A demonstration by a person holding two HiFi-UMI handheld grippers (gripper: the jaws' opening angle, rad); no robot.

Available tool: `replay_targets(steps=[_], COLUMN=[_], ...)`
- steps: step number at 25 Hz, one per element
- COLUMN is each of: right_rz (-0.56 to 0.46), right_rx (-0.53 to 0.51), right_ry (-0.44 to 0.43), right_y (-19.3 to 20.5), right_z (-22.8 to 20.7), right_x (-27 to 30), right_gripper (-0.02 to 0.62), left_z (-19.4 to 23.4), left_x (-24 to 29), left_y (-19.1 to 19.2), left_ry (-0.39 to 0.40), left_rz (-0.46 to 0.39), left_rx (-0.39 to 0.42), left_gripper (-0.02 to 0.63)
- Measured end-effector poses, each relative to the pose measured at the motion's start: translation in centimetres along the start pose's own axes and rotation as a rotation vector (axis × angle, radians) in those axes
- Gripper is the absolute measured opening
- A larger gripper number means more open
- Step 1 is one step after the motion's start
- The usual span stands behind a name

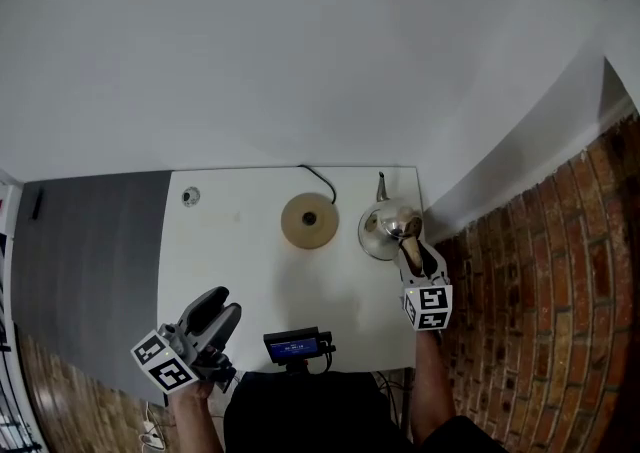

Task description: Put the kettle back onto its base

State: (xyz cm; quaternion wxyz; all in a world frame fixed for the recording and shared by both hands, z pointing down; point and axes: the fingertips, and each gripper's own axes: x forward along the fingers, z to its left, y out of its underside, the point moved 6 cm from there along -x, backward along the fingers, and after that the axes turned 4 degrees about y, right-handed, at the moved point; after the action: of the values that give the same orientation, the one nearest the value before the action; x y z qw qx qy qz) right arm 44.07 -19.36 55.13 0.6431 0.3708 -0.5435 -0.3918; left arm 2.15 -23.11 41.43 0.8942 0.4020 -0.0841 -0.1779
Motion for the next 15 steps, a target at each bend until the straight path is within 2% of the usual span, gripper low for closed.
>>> replay_targets(steps=[6,10,12,15], right_rz=[0.009,0.036,0.070,0.175], right_rx=[0.004,0.051,0.052,-0.022], right_ry=[-0.010,-0.064,-0.088,-0.089], right_y=[0.33,0.45,0.31,-0.17], right_z=[0.60,0.28,0.07,0.05], right_x=[-0.04,0.34,0.44,0.74], right_gripper=[0.160,0.160,0.161,0.161], left_z=[0.26,0.18,0.13,0.17], left_x=[0.01,0.51,0.66,0.73], left_y=[0.17,0.44,0.43,0.35], left_ry=[0.001,0.012,0.015,0.015], left_rz=[-0.002,0.008,0.012,0.010], left_rx=[-0.009,-0.014,-0.013,-0.014], left_gripper=[0.215,0.215,0.215,0.215])
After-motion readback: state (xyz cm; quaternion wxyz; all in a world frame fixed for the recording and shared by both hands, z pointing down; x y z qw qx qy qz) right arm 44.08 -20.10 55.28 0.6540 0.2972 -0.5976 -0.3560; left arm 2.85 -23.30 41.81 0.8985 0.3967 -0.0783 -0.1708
